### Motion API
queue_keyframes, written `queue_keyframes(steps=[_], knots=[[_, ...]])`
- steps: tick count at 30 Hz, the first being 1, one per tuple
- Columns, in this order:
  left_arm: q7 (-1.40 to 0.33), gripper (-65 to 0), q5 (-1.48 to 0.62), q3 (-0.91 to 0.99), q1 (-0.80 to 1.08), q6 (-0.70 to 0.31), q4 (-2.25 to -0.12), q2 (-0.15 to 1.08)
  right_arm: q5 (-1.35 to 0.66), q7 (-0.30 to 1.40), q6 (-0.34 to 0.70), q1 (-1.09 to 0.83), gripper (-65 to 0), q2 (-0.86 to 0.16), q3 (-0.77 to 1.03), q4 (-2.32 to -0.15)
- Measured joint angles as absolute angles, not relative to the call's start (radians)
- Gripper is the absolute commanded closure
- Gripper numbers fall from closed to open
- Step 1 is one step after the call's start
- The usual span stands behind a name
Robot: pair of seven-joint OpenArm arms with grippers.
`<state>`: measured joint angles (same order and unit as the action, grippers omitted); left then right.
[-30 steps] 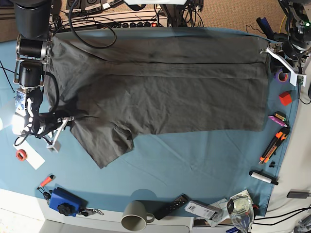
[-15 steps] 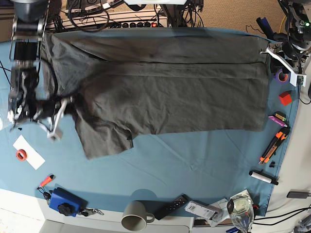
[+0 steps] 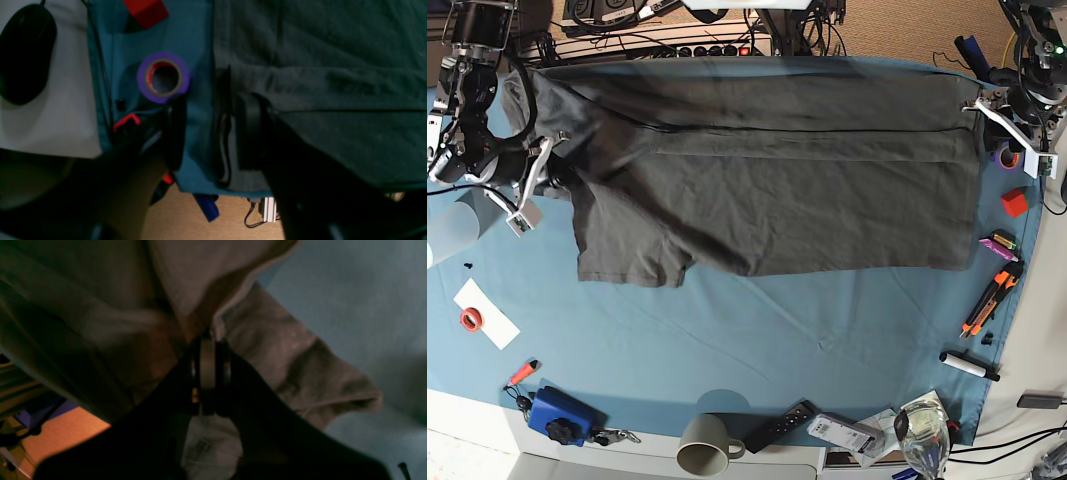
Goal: Fold the T-shirt properly
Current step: 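Release the right gripper and grasp the sleeve corner near it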
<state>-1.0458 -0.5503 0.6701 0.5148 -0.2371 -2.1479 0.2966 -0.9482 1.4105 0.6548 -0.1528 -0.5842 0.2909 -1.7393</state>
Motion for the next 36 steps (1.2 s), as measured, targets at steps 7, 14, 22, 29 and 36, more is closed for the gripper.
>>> queue_keyframes(steps=[7,14,22,29,36], knots=[[-1.045,-24.9,-0.535,0.67,0.515,-0.237,-2.148,0.297,-0.947,1.41,0.655,-0.155,-20.0,-0.584,0.291,-1.739],[-1.045,-24.9,-0.535,0.67,0.515,-0.237,-2.148,0.297,-1.016,1.414,0.655,-0.11,-20.0,-0.583,0.312,-1.739],[-1.045,-24.9,-0.534,0.67,0.515,-0.237,-2.148,0.297,-0.847,1.302,0.632,0.018,-20.0,-0.584,0.418,-1.74],[-1.038,-24.9,-0.535,0.67,0.515,-0.237,-2.148,0.25,-0.802,1.221,0.63,0.026,-20.0,-0.582,0.417,-1.637],[-1.037,-24.9,-0.531,0.67,0.514,-0.237,-2.148,0.234,-0.81,1.192,0.605,0.182,-20.0,-0.578,0.419,-1.341]])
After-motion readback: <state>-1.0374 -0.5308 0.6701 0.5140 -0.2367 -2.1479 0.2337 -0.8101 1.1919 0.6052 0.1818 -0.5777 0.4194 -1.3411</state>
